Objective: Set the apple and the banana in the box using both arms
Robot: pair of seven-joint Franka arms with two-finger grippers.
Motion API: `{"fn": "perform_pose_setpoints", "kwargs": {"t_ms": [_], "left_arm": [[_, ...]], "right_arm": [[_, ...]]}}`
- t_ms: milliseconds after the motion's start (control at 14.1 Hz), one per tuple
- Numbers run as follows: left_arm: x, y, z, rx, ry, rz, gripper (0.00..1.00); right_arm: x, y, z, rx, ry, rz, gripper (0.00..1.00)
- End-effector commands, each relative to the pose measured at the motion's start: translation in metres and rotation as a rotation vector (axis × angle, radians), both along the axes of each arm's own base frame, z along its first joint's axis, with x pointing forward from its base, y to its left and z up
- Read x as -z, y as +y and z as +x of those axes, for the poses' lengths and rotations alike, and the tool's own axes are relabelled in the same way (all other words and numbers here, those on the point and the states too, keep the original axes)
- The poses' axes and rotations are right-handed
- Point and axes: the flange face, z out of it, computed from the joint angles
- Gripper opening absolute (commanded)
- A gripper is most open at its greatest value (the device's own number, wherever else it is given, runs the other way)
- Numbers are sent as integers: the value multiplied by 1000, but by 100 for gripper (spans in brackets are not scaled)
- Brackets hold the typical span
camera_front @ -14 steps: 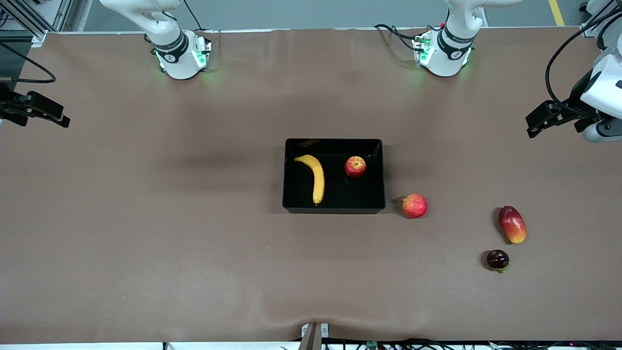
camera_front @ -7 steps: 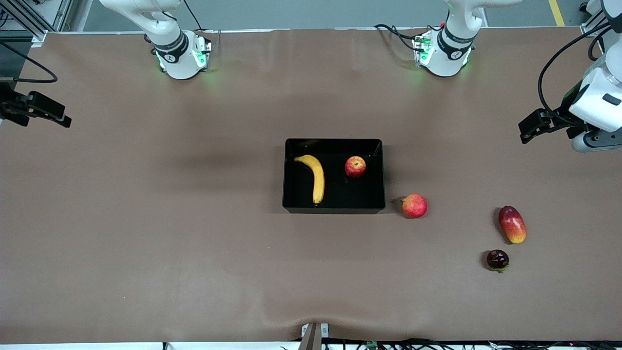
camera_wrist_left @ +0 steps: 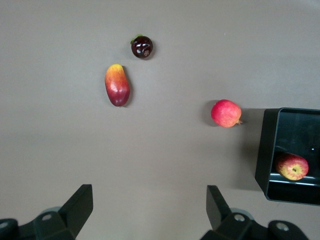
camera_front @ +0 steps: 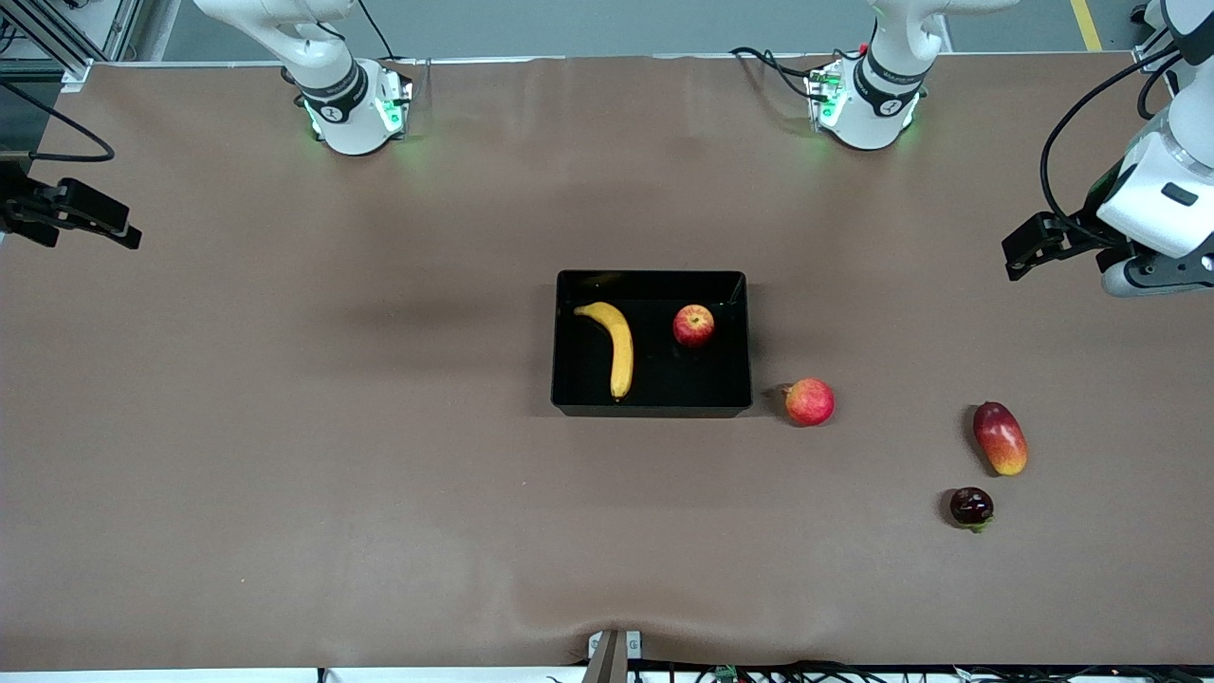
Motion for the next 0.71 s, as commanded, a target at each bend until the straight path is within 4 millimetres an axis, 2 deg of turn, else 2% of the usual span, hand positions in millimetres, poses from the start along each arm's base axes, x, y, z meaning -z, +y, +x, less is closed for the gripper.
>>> {"fn": "perform_pose_setpoints", "kwargs": {"t_ms": [0, 426, 639], "left_arm": [[-6, -3, 4, 21, -16, -21, 100], [-7, -1, 3, 13, -17, -39, 100], [-2, 4, 6, 5, -7, -43, 100]], "right_arm": [[-2, 2, 0, 8, -3, -9, 100], [-2, 2, 0, 8, -3, -9, 100], [-2, 1, 0, 10, -3, -9, 100]]}}
